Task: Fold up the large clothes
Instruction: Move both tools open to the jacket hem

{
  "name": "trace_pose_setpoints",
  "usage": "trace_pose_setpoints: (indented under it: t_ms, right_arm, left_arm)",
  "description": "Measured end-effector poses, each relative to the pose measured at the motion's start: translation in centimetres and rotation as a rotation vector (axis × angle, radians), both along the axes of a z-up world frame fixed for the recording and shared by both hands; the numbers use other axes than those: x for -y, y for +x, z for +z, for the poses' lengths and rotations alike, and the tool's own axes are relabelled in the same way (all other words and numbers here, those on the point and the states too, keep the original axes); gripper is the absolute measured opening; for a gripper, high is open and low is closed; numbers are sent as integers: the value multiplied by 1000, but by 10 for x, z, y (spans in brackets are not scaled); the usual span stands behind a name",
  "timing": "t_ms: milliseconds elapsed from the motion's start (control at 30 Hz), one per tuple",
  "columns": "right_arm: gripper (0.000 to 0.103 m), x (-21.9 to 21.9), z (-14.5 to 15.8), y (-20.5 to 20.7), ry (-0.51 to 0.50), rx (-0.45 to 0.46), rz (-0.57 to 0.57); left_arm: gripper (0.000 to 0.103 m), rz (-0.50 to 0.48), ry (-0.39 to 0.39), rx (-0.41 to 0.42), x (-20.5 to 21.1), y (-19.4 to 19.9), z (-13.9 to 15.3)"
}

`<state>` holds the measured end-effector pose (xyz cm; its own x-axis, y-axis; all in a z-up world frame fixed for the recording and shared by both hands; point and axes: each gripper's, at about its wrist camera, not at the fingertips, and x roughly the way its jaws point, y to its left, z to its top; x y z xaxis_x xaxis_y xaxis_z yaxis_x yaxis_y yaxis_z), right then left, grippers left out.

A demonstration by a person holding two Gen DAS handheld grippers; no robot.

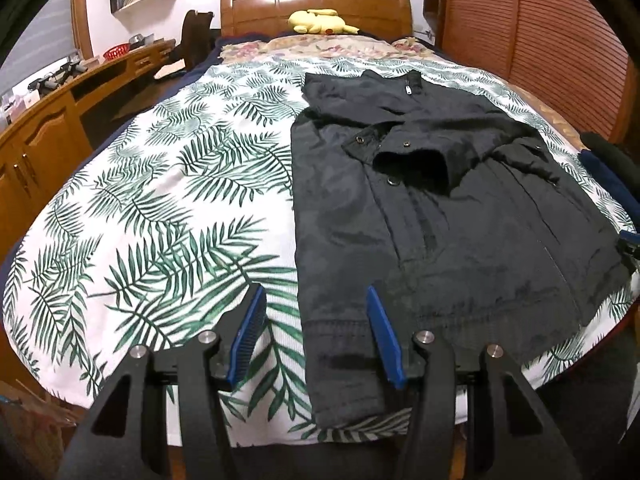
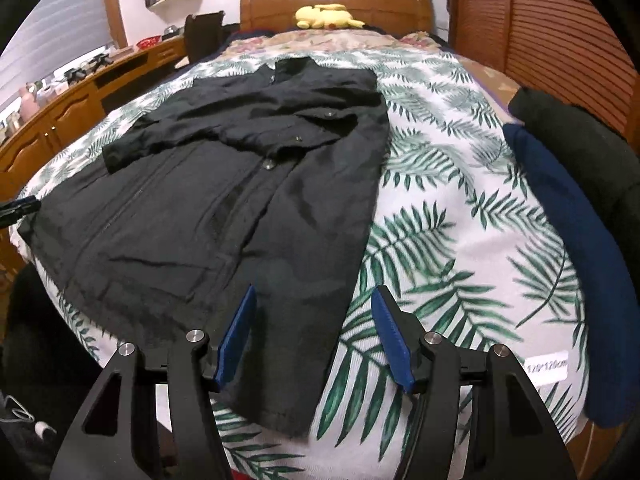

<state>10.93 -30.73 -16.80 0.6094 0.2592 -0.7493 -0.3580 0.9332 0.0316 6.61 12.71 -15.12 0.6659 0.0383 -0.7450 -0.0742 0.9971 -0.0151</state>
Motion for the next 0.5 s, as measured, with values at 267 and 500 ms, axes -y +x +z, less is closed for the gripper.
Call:
trace_pose_setpoints:
  t_ms: [267,500]
  right_arm:
    - [65,1,-8,-4,8,-2,-6]
    - [67,-5,-10,-9,13,-1,-6]
  left_arm:
    - [51,-18,-25,1,2,-7,-5]
    - [50,-26,-53,14,4,-16,-12]
